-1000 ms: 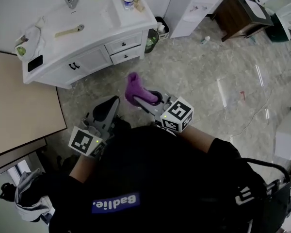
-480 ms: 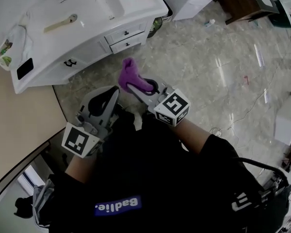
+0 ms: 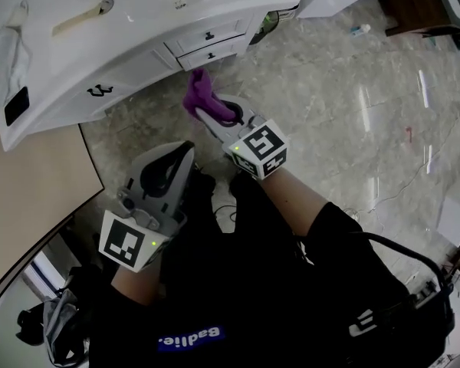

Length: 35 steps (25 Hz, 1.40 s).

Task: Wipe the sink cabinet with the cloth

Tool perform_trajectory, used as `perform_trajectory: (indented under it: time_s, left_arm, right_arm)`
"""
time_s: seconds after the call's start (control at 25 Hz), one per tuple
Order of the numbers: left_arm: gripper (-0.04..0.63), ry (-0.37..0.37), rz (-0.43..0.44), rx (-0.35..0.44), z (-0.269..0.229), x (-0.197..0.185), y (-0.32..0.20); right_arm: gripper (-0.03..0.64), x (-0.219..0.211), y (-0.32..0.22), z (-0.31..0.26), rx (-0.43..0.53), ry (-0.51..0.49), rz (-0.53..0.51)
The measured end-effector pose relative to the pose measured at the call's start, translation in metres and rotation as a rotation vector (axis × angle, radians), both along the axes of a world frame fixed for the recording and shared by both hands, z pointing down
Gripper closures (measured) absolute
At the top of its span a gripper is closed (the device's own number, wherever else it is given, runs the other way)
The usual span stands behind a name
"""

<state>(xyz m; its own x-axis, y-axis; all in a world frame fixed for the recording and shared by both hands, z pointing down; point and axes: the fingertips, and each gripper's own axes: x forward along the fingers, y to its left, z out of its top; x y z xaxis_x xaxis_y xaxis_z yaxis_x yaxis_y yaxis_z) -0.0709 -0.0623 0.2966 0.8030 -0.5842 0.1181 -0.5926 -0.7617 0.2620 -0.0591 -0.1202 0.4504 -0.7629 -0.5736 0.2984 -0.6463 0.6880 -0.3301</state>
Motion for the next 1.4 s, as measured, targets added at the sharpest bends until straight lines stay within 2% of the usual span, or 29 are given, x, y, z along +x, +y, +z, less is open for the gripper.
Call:
perform_trajectory:
  time_s: [0.2, 0.48, 0.68, 0.88, 1.04, 1.4]
  left_arm:
    - [0.6, -0.045, 0.004, 0.017, 0.032, -0.001, -0.027]
    - [0.6, -0.073, 0.017, 0.102, 0.074, 0.011, -0.058]
    - [0.6, -0.076, 0.033, 0.135, 0.106, 0.021, -0.066]
    - [0.6, -0.075, 0.034, 0.127, 0.13, 0.028, -0.072]
    - [0.6, -0.086, 0.046, 0.114, 0.14, 0.038, -0.07]
    - [0.6, -0.089, 0.086, 0.057, 0.153, 0.054, -0.059]
  right_arm:
    - [0.54, -0.019, -0.046, 0.063, 0.026, 0.038, -0.032]
    - [0.54, -0.033, -0.091, 0.124, 0.124, 0.103, -0.067]
    - [0.54, -0.043, -0.12, 0.152, 0.208, 0.146, -0.087]
    - [0.54, -0.053, -0.144, 0.165, 0.26, 0.17, -0.119]
    - [0.541, -0.025, -0.174, 0.173, 0.242, 0.165, -0.062]
    - [0.541, 0.096, -0.224, 0.178, 0.217, 0.231, 0.128]
